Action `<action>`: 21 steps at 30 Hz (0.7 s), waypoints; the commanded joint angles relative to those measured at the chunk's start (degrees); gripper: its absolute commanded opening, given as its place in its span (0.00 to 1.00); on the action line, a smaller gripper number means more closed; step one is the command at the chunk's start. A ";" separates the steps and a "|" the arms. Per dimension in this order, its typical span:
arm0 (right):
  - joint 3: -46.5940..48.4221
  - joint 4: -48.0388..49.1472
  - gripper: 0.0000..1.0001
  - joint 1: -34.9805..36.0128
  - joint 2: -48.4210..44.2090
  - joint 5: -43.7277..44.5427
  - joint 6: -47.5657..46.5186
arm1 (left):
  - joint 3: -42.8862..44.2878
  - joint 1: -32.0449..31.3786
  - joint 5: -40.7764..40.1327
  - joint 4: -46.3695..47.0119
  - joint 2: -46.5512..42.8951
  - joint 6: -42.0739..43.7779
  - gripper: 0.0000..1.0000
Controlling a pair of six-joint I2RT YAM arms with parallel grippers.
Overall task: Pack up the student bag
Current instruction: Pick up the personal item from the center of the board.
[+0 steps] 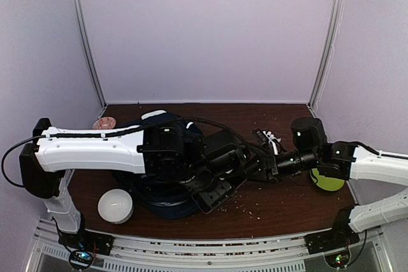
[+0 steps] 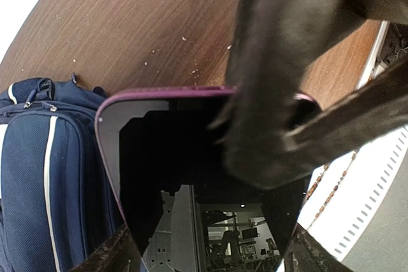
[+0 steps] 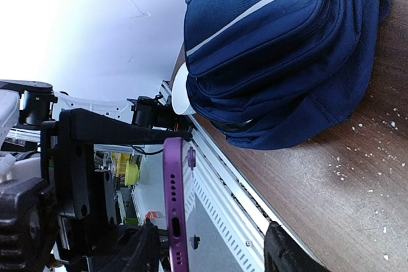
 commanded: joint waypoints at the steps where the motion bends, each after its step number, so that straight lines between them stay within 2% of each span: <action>1: 1.09 5.18 0.52 -0.25 1.25 -2.38 1.61 | 1.30 -0.04 0.23 3.30 -2.03 1.09 0.58; 16: -0.75 11.63 0.11 -0.17 2.72 -4.62 5.99 | 2.24 -0.11 -0.65 3.21 -1.97 1.32 0.57; 18: -0.94 11.79 0.02 -0.20 2.26 -4.52 6.16 | 2.27 -0.07 -0.74 3.21 -1.92 1.23 0.57; 21: -1.44 11.87 0.00 -0.20 0.94 -3.04 6.11 | 1.96 -0.11 -0.48 3.19 -2.20 1.19 0.60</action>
